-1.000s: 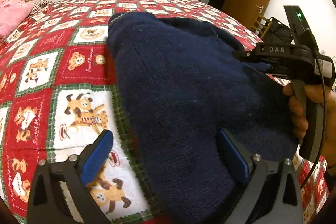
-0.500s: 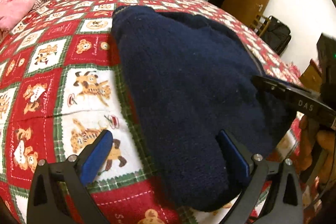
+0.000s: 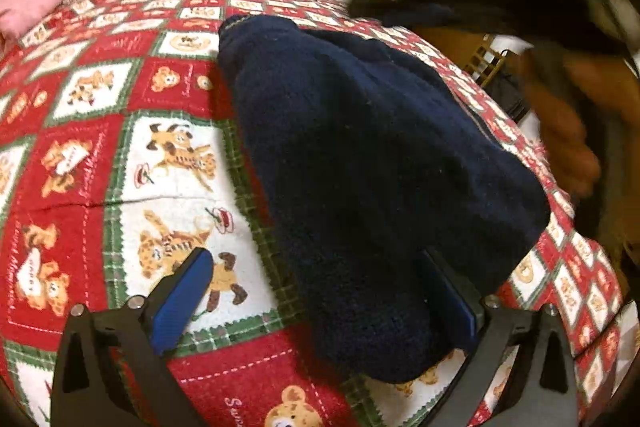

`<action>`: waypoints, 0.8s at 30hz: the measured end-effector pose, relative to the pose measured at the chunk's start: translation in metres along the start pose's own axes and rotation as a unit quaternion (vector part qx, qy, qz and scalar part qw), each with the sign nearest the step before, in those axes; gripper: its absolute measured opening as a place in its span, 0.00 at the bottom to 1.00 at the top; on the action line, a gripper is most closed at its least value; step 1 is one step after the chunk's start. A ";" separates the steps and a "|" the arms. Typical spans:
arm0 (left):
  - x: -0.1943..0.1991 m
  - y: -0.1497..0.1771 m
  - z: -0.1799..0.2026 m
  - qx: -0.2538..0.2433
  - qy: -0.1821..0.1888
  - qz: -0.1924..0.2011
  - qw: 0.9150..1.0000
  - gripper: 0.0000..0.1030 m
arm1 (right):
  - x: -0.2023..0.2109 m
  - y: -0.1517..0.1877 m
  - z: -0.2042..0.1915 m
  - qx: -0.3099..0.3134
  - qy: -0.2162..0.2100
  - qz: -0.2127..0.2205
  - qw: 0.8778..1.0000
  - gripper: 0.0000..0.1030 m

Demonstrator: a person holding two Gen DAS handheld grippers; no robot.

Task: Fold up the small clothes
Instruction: 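Grasp the navy sweater's striped end with the right tool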

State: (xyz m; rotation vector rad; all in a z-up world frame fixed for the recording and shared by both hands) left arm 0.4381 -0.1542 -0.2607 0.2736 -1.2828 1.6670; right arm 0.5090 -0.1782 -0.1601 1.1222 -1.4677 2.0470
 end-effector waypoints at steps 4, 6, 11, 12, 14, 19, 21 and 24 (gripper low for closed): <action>0.003 -0.001 -0.001 0.009 0.006 0.008 1.000 1.00 | -0.072 0.006 -0.018 0.023 0.022 -0.093 0.995 0.24; 0.002 -0.002 -0.004 0.016 0.010 0.009 1.000 1.00 | -0.076 -0.001 -0.015 -0.001 0.010 -0.083 0.997 0.24; 0.011 -0.007 -0.010 0.032 0.011 0.032 0.999 1.00 | -0.033 0.005 -0.006 -0.031 -0.013 -0.039 0.999 0.25; 0.014 -0.007 -0.012 0.038 0.011 0.037 0.999 1.00 | -0.018 0.010 -0.005 -0.038 -0.023 -0.021 0.999 0.25; 0.017 -0.009 -0.015 0.050 0.017 0.046 0.998 1.00 | -0.001 0.024 -0.010 -0.042 -0.045 -0.013 0.998 0.25; 0.019 -0.010 -0.024 0.075 0.026 0.055 0.995 1.00 | -0.019 0.063 0.006 -0.084 -0.052 -0.044 0.994 0.28; 0.021 -0.008 -0.024 0.072 0.022 0.056 0.996 1.00 | -0.003 0.063 0.020 -0.125 -0.062 -0.021 0.990 0.32; 0.028 -0.006 -0.024 0.070 0.012 0.064 0.995 1.00 | 0.028 0.071 0.037 -0.140 -0.074 0.020 0.987 0.34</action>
Point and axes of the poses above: each gripper's, at about its wrist camera, not at the fingertips, and x roughly against the way its jaws point, z to its right, y to its underside, the point moved 9 cm from there along -x, roughly the way its jaws point, and after that the axes turned 7 degrees about y, right-handed, at the moved point
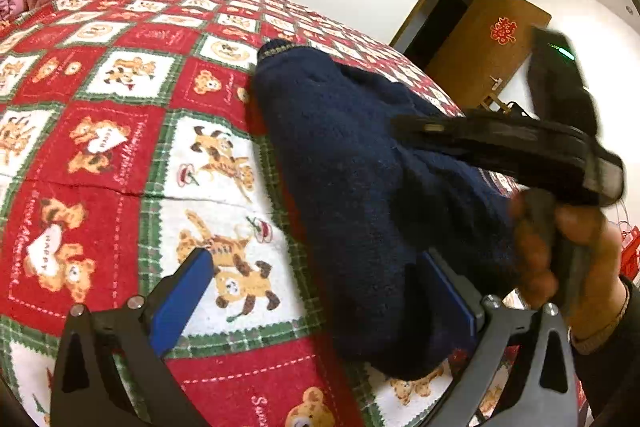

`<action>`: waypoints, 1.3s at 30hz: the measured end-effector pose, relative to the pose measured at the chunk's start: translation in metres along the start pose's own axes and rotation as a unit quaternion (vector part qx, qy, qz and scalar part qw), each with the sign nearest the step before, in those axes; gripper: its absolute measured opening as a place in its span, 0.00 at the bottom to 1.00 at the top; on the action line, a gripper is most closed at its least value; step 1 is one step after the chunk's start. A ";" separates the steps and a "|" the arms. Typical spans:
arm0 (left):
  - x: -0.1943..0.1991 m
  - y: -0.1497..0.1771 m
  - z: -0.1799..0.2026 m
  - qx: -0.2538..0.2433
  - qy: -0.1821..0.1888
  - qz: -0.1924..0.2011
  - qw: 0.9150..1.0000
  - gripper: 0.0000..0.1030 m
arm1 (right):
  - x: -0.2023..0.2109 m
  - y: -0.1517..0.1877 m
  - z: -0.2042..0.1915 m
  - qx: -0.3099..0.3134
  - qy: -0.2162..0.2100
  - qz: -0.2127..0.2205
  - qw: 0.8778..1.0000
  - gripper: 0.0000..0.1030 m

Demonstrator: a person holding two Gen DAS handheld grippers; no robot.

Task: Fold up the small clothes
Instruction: 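Grasp the navy sweater's striped end with the right tool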

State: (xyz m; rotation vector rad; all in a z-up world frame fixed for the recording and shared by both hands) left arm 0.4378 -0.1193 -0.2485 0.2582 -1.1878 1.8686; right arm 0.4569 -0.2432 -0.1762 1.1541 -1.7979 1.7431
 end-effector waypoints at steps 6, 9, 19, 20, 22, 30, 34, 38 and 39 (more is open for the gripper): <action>0.004 -0.005 -0.012 0.032 -0.026 0.014 0.999 1.00 | 0.070 0.010 0.092 -0.071 0.027 0.066 0.995 0.62; 0.002 -0.007 -0.012 0.029 -0.044 0.002 0.999 1.00 | 0.080 0.023 0.129 -0.114 0.038 0.066 0.991 0.62; -0.011 -0.055 -0.002 -0.050 -0.096 0.003 0.994 1.00 | 0.054 0.038 0.171 -0.182 0.003 0.023 0.983 0.62; -0.017 -0.061 -0.002 -0.054 -0.097 -0.002 0.994 1.00 | 0.051 0.036 0.170 -0.182 -0.005 0.020 0.983 0.62; -0.029 -0.067 -0.002 -0.060 -0.094 -0.014 0.994 1.00 | 0.043 0.032 0.168 -0.181 -0.009 0.013 0.983 0.62; -0.069 -0.073 -0.001 -0.079 -0.093 -0.045 0.991 1.00 | 0.003 0.031 0.163 -0.170 -0.003 -0.026 0.985 0.62; -0.076 -0.071 -0.001 -0.079 -0.081 -0.043 0.993 1.00 | -0.006 0.031 0.167 -0.181 -0.013 -0.025 0.983 0.66; -0.079 -0.070 -0.002 -0.069 -0.066 -0.045 0.994 1.00 | -0.013 0.030 0.169 -0.186 -0.019 -0.022 0.982 0.66; -0.079 -0.070 -0.001 -0.069 -0.065 -0.045 0.994 1.00 | -0.013 0.029 0.169 -0.187 -0.020 -0.020 0.982 0.66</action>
Point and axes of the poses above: each gripper's, at about its wrist camera, not at the fingertips, and x roughly against the way its jaws point, z to its right, y to its underside, the point moved 9 cm from there along -x, roughly the way its jaws point, and after that the axes turned 7 degrees about y, right-handed, at the moved point
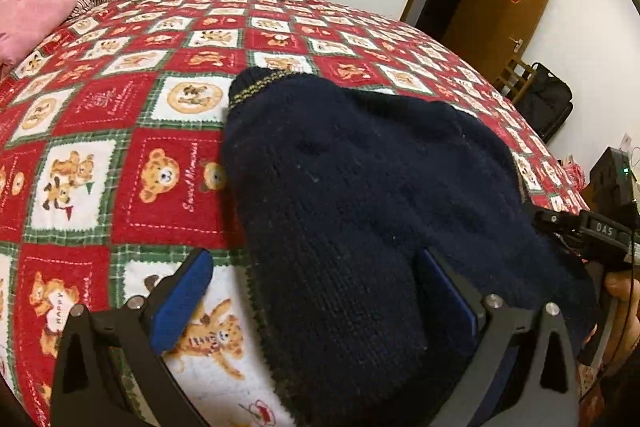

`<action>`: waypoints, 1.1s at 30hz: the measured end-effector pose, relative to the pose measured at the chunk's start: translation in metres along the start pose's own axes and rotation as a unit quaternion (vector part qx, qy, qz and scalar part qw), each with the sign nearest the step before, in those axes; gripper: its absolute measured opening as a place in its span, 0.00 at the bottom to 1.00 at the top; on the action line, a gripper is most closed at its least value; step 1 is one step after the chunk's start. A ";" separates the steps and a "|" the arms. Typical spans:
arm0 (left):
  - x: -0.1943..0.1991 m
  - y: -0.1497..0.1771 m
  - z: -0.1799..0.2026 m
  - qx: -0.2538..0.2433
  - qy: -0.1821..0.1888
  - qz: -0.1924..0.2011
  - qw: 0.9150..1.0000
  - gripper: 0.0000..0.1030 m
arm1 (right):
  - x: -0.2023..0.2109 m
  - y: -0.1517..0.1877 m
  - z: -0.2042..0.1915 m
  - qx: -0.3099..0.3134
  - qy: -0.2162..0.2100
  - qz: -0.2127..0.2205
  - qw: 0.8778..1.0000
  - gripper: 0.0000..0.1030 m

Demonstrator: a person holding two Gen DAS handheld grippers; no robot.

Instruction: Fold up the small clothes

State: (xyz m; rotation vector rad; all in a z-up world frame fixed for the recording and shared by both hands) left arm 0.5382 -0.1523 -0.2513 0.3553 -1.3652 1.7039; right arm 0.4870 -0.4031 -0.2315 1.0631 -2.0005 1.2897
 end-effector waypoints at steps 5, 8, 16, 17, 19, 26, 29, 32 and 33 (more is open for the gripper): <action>-0.003 0.001 0.005 -0.012 0.000 -0.004 1.000 1.00 | 0.001 0.007 -0.006 0.010 -0.019 -0.012 1.000 0.66; -0.008 0.002 0.005 -0.010 0.007 -0.009 1.000 1.00 | -0.003 0.007 -0.005 0.014 -0.017 -0.013 1.000 0.66; -0.012 0.005 0.003 0.002 0.024 -0.015 1.000 1.00 | -0.005 0.008 -0.015 0.027 -0.011 -0.014 0.999 0.47; -0.013 0.005 0.004 0.002 0.025 -0.016 1.000 1.00 | -0.007 0.008 -0.014 0.033 -0.011 -0.015 0.999 0.46; -0.015 0.005 0.005 -0.002 0.026 -0.019 0.999 1.00 | -0.012 0.004 -0.009 0.012 -0.024 -0.023 0.999 0.46; -0.019 0.005 0.006 -0.002 0.030 -0.025 0.999 1.00 | -0.012 0.007 -0.010 0.009 -0.031 -0.019 0.999 0.48; -0.022 0.005 0.006 0.004 0.040 -0.030 0.999 1.00 | -0.018 0.001 -0.007 -0.002 -0.047 -0.023 0.999 0.49; -0.024 0.005 0.008 0.005 0.042 -0.032 0.999 1.00 | -0.018 0.002 -0.009 0.004 -0.039 -0.017 0.999 0.48; -0.024 0.005 0.008 0.002 0.041 -0.032 0.999 1.00 | -0.017 0.004 -0.011 0.006 -0.038 -0.016 0.999 0.48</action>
Point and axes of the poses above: each gripper's, at about its wrist camera, not at the fingertips, and x roughly against the way its jaws point, z to its right, y to its underside, the point moved 9 cm from there along -x, roughly the way its jaws point, and after that the axes turned 7 degrees about y, right-handed, at the moved point
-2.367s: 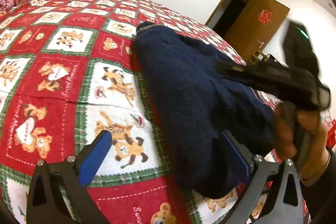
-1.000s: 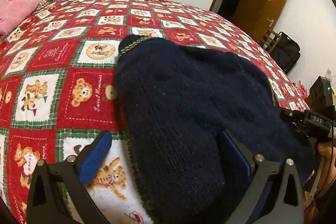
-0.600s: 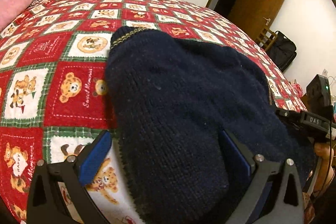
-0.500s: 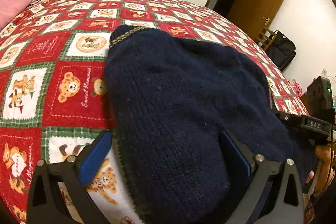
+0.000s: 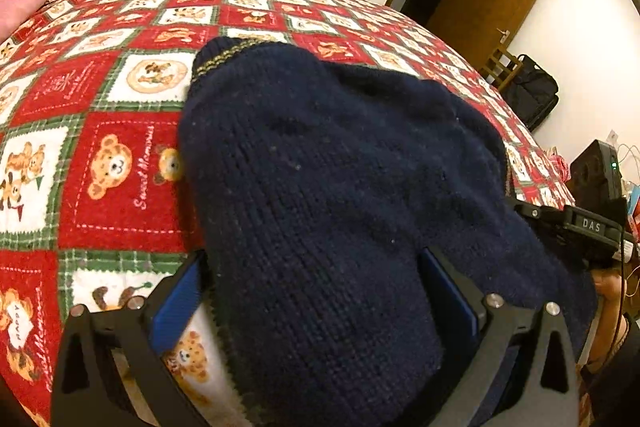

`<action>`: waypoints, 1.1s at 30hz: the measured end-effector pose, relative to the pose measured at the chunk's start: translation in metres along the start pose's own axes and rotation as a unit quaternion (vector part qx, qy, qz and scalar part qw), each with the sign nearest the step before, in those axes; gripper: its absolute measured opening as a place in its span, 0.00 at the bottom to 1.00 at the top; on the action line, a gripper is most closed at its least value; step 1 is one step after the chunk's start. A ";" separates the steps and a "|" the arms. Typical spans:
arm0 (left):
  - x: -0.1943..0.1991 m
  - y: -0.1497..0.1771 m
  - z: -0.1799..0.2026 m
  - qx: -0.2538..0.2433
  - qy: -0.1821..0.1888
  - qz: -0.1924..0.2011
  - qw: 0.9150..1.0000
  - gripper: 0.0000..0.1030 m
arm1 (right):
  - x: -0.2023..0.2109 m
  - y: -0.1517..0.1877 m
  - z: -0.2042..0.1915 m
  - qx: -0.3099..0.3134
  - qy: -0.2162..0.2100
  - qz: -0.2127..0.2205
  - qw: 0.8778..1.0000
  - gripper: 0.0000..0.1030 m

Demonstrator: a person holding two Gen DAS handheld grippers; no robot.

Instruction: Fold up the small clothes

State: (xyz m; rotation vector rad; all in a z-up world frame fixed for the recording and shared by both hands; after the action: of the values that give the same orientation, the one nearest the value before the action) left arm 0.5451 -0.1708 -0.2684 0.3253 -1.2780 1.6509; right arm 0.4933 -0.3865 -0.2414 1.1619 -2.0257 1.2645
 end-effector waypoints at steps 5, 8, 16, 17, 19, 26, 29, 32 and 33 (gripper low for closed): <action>-0.001 0.000 0.000 0.000 0.006 0.001 1.000 1.00 | -0.003 -0.001 0.002 -0.003 -0.021 0.002 1.000 0.48; -0.002 -0.001 0.004 -0.008 0.007 0.002 1.000 1.00 | 0.002 0.003 -0.006 0.016 0.000 0.011 1.000 0.40; -0.002 -0.003 0.006 -0.009 0.030 0.005 0.999 0.91 | -0.005 -0.002 0.001 -0.009 -0.027 0.004 1.000 0.38; -0.002 -0.003 0.007 -0.011 0.032 0.006 0.999 0.90 | -0.003 0.000 -0.003 0.006 -0.015 0.008 1.000 0.38; 0.000 -0.003 0.011 -0.019 0.034 0.007 0.999 0.78 | 0.002 0.002 -0.010 0.016 -0.004 0.014 1.000 0.34; 0.007 -0.006 0.027 -0.067 -0.013 0.024 0.997 0.57 | 0.003 -0.001 -0.015 0.016 0.030 0.031 0.999 0.28; 0.013 -0.009 0.027 -0.070 -0.036 0.020 0.997 0.47 | 0.009 0.001 -0.019 0.032 0.041 0.039 0.998 0.27; 0.013 -0.007 0.031 -0.092 -0.068 0.012 0.993 0.46 | 0.002 -0.001 -0.011 0.028 0.043 0.041 0.998 0.26; 0.012 -0.007 0.034 -0.104 -0.085 0.011 0.991 0.45 | 0.004 -0.002 -0.011 0.023 0.043 0.041 0.998 0.26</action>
State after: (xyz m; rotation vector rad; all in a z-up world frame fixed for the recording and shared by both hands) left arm 0.5339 -0.1933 -0.2419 0.3315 -1.5726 1.5178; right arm 0.4925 -0.3781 -0.2327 1.0344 -2.0088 1.3847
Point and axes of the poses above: each gripper's, at about its wrist camera, not at the fingertips, and x roughly against the way its jaws point, z to its right, y to its underside, the point moved 9 cm from there along -x, roughly the way its jaws point, and after that the axes turned 7 degrees about y, right-handed, at the moved point
